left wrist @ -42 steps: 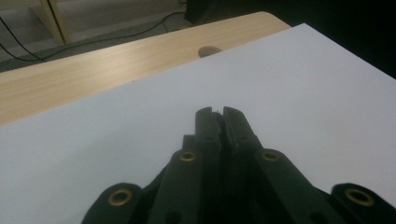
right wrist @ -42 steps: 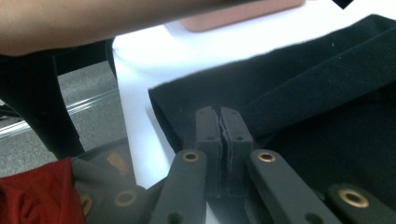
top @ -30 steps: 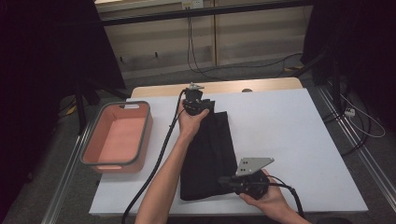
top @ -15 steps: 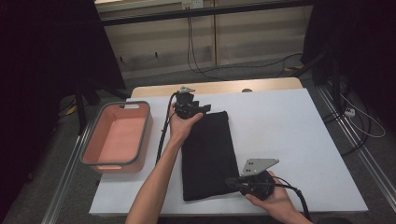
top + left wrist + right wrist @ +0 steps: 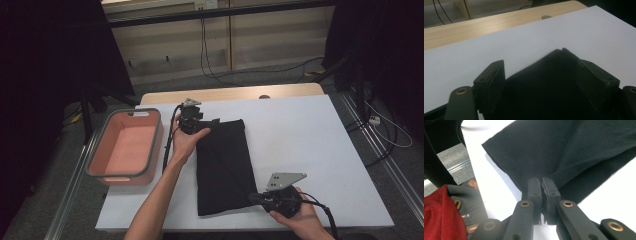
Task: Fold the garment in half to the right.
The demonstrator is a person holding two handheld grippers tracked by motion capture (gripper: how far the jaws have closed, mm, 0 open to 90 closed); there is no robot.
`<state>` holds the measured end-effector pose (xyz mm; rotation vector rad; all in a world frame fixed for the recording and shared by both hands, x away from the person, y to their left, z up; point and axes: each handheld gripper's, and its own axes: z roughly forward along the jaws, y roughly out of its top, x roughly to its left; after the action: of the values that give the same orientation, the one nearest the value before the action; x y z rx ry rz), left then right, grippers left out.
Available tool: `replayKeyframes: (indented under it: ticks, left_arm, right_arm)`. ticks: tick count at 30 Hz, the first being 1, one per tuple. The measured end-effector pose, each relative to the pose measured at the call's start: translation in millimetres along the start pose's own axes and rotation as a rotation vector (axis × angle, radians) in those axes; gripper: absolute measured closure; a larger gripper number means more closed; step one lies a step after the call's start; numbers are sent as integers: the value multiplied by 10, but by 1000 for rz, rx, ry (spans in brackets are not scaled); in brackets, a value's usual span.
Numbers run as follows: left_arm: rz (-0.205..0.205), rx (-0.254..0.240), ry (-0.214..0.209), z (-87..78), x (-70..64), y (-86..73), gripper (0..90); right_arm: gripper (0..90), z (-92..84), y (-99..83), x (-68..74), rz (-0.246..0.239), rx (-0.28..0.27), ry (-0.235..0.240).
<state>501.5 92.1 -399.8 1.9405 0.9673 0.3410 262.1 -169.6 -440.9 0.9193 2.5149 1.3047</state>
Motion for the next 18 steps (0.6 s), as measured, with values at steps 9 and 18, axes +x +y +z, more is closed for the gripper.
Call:
replayKeyframes:
  ticks: [9,18]
  left_arm:
    - [7,-2,15,-111,39,-121,198]
    - [16,-18,16,-280,8,-192,120]
  right_arm:
    - [809,-46,-82,-42,36,28,-23]
    - [683,-83,-81,-59,55,13,-36]
